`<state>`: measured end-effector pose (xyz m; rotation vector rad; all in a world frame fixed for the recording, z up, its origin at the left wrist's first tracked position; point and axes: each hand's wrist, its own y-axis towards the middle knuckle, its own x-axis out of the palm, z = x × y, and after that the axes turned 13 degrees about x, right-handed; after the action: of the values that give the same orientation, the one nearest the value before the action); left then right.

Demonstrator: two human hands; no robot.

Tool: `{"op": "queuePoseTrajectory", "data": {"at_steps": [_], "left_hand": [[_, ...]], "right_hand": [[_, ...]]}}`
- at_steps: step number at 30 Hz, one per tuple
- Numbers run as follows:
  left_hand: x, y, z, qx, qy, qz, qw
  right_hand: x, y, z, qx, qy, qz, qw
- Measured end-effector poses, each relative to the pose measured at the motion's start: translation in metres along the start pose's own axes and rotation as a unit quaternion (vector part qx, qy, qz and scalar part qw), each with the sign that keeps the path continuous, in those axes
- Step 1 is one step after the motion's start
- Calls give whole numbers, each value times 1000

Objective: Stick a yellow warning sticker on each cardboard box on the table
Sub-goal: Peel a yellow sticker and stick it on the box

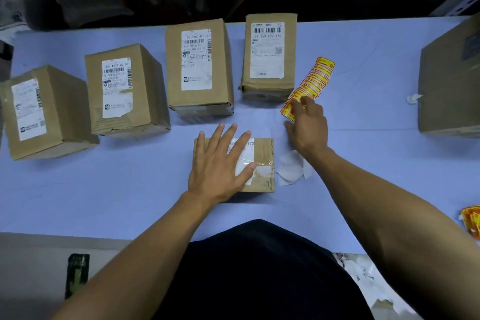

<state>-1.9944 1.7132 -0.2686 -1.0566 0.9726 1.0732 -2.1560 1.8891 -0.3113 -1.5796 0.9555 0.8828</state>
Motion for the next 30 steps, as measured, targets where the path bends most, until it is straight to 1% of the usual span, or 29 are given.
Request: {"op": "queuePoseTrajectory", "data": {"at_steps": [3,6,8,18,20,22,26,28,30], "left_hand": [[-1,0,0,0,-3,1,1000],[-1,1,0,-1,-2,-2,1000],[0,0,0,-1,-2,0,1000],[3,-2,1,-1,-5,23,1000],[3,-2,1,-3,-10,19,1000],[2,-3,1,-6,-21,13,1000],[-3,-2,1,-12,-48,-1,999],[-8,-2,0,-20,-97,6,995],[-19,-2,1,-47,-193,48,979]], "right_hand": [[1,6,2,-16,-30,10,999],[1,4,4,-57,-84,32,994],[1,1,6,-69,-103,38,992],[7,-11,16,-52,-27,31,998],[3,-15,16,-58,15,42,997],[-5,-21,12,-55,86,59,993],[-29,-44,-6,-38,251,62,965],[-43,-57,-15,-27,329,50,943],[-55,-71,-23,-3,397,14,918]]}}
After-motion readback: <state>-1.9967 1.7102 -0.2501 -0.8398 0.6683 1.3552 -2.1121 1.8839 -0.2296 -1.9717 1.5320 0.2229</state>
